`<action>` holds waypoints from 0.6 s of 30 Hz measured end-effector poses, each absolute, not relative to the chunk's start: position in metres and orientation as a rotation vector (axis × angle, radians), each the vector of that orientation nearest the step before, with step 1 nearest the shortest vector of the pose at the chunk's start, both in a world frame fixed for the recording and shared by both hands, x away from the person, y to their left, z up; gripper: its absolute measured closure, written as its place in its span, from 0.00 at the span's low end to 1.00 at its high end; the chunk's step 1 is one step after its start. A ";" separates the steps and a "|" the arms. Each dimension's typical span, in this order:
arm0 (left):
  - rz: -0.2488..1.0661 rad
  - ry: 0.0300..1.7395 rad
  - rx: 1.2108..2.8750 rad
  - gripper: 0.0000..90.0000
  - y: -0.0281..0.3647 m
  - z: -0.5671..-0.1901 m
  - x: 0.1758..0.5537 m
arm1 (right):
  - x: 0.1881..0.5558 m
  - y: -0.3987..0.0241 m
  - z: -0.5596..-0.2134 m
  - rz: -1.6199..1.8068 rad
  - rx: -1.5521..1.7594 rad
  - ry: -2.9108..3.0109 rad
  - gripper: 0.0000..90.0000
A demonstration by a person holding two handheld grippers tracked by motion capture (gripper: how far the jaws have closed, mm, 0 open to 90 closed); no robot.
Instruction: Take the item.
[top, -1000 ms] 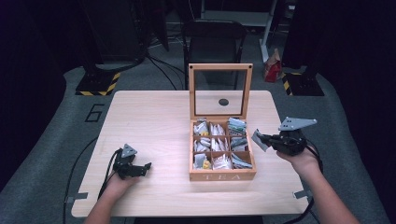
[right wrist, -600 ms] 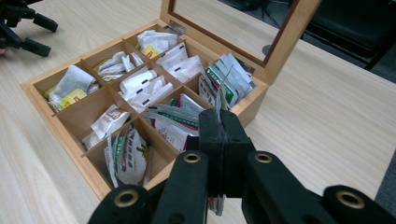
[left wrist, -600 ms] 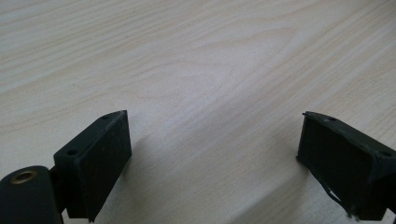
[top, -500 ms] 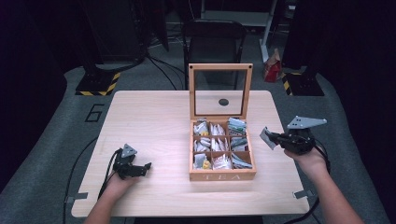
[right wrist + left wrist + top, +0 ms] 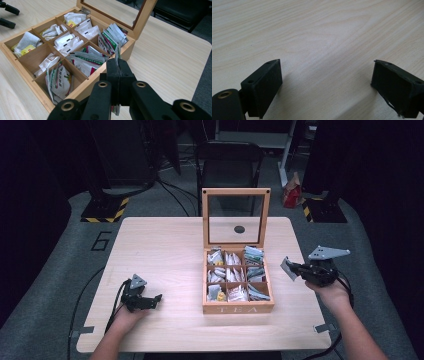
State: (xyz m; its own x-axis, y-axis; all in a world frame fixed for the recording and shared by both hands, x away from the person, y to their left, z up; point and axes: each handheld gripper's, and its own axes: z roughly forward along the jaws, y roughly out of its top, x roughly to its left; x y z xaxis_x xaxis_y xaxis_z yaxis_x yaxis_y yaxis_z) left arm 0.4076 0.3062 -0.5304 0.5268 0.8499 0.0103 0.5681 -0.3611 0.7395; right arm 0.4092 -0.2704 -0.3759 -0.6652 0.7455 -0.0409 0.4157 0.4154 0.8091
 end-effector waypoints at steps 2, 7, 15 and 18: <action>0.519 1.148 2.072 0.10 0.306 -0.530 0.408 | 0.410 -0.270 -0.378 1.138 1.001 2.278 1.00; 0.519 1.148 2.071 0.10 0.306 -0.530 0.408 | 0.410 -0.270 -0.382 1.122 1.005 2.276 1.00; 0.519 1.148 2.072 0.10 0.306 -0.530 0.408 | 0.412 -0.272 -0.392 1.106 1.026 2.270 1.00; 0.519 1.148 2.071 0.10 0.306 -0.530 0.408 | 0.412 -0.272 -0.394 1.093 1.039 2.267 1.00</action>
State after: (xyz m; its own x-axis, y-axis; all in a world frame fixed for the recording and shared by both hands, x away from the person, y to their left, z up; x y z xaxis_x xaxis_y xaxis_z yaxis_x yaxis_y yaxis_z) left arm 0.4076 0.3062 -0.5304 0.5265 0.8501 0.0094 0.5686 -0.3603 0.7395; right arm 0.4117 -0.2721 -0.3940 -0.6348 0.7714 -0.0452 0.4450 0.4127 0.7947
